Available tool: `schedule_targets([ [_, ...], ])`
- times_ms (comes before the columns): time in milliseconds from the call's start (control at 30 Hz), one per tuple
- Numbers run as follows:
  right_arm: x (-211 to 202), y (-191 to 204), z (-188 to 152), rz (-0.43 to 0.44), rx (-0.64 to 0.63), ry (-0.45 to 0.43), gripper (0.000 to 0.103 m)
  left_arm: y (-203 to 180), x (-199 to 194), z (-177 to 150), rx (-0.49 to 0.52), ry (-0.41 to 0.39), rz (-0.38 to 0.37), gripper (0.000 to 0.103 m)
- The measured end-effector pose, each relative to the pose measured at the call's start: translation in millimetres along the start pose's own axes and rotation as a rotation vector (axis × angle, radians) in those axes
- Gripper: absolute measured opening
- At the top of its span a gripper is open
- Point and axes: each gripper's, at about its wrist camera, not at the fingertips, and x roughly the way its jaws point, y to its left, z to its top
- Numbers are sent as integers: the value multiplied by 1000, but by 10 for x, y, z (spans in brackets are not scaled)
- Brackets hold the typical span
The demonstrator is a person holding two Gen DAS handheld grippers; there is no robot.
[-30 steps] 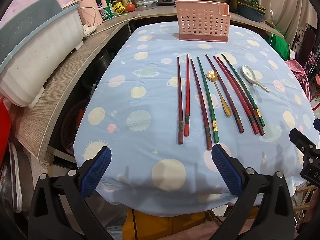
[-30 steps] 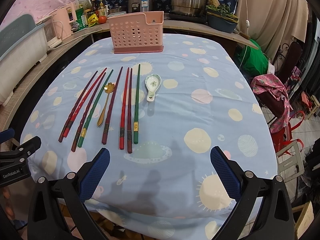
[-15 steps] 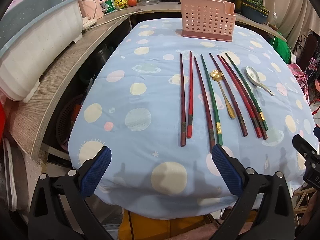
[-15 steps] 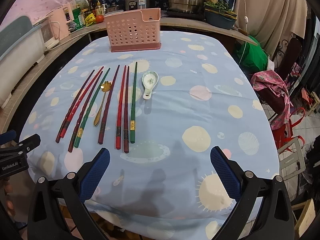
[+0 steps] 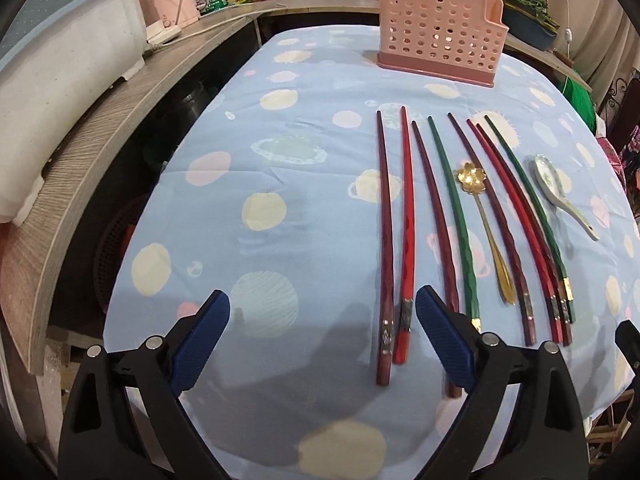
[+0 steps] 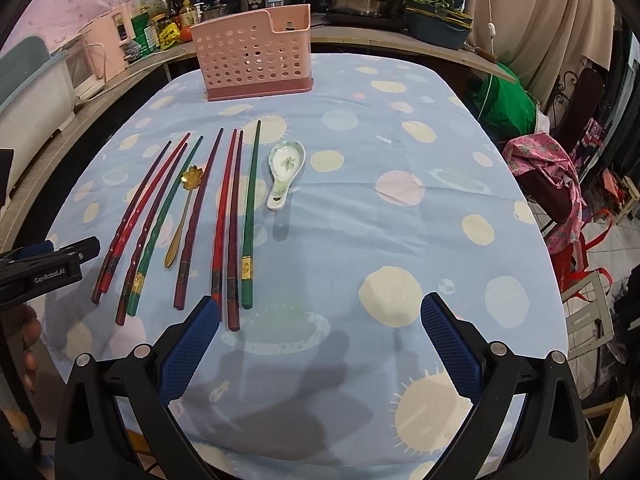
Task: Organize utensils
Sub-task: 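Close the left tool on a dark red chopstick while the right tool grasps the white spoon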
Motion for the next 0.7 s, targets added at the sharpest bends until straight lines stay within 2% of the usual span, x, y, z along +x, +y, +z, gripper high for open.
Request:
schedule_targets([
  [267, 84, 30, 99, -4, -5, 2, 96, -4, 222, 40, 3, 42, -24, 79],
  [433, 118, 46, 129, 0, -5, 7, 96, 45, 243, 16, -10, 65, -56, 71],
  [600, 149, 50, 167, -2, -7, 5, 96, 62, 190, -116, -1, 78, -71, 68],
  [700, 165, 49, 219, 7, -6, -2, 96, 88, 146, -160, -2, 81, -75, 59],
])
